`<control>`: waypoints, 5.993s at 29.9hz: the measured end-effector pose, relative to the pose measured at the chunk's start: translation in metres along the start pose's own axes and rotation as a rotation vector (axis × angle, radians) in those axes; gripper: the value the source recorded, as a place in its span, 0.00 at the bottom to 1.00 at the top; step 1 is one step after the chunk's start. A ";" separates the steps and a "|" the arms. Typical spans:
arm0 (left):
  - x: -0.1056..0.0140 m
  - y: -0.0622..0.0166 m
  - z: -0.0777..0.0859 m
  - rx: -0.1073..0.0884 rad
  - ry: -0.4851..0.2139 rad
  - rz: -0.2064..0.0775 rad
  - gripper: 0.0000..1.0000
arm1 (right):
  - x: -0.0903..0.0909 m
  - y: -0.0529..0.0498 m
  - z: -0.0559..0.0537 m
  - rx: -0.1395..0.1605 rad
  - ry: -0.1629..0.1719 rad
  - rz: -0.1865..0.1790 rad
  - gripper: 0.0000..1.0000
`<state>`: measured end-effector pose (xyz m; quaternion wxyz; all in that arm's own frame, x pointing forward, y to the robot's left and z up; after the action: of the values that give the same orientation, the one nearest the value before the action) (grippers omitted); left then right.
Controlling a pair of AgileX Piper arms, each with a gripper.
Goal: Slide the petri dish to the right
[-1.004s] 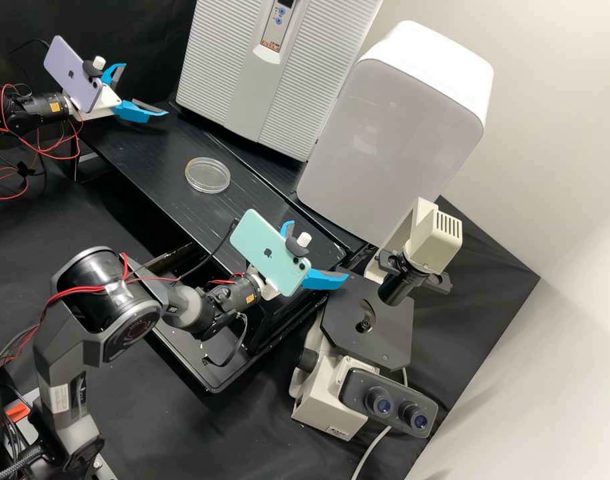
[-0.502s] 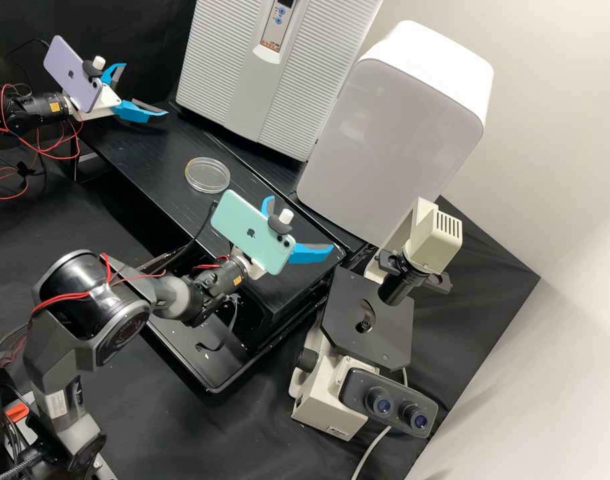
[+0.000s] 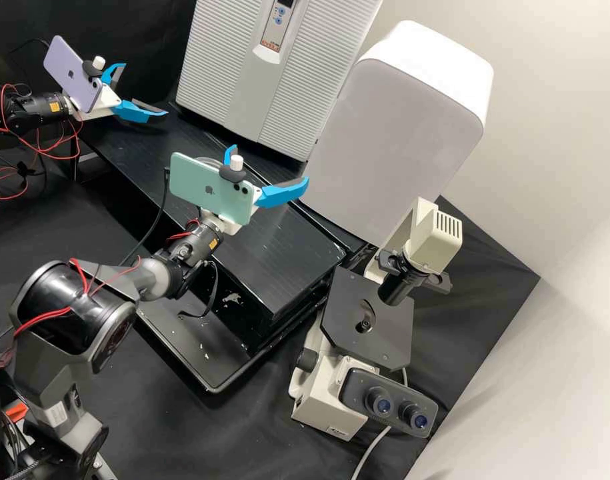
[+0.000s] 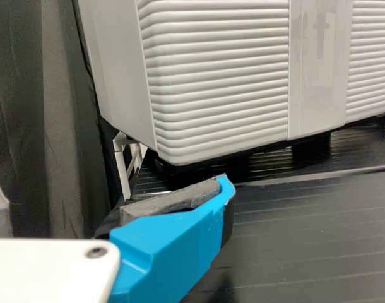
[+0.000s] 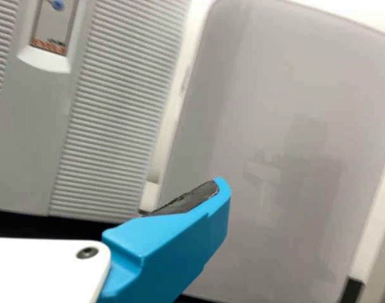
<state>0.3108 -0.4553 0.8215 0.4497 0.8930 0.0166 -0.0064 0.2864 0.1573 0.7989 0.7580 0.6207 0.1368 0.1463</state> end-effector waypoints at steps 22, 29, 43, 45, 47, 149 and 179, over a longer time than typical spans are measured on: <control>0.000 0.0000 0.000 0.000 0.000 0.000 1.00 | 0.021 -0.022 -0.024 -0.028 0.052 -0.062 1.00; 0.000 0.0000 0.000 0.000 0.000 0.000 1.00 | 0.027 -0.029 -0.039 -0.041 0.088 -0.081 1.00; 0.000 0.0000 0.000 0.000 0.000 0.000 1.00 | 0.033 -0.052 -0.049 -0.008 0.081 -0.246 1.00; 0.000 0.0000 0.000 0.000 0.000 0.000 1.00 | 0.037 -0.056 -0.049 -0.011 0.074 -0.272 1.00; 0.000 0.0000 0.000 0.000 0.000 0.000 1.00 | 0.040 -0.062 -0.048 -0.010 0.063 -0.305 1.00; 0.000 0.0000 0.000 0.000 0.000 0.000 1.00 | 0.031 -0.082 -0.023 0.132 -0.162 -0.476 1.00; 0.000 0.0000 0.000 0.000 0.000 0.000 1.00 | 0.044 -0.086 -0.020 0.095 -0.201 -0.465 1.00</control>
<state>0.3108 -0.4553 0.8215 0.4497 0.8930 0.0166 -0.0064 0.3239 0.1770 0.7098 0.7510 0.6190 0.2065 -0.1012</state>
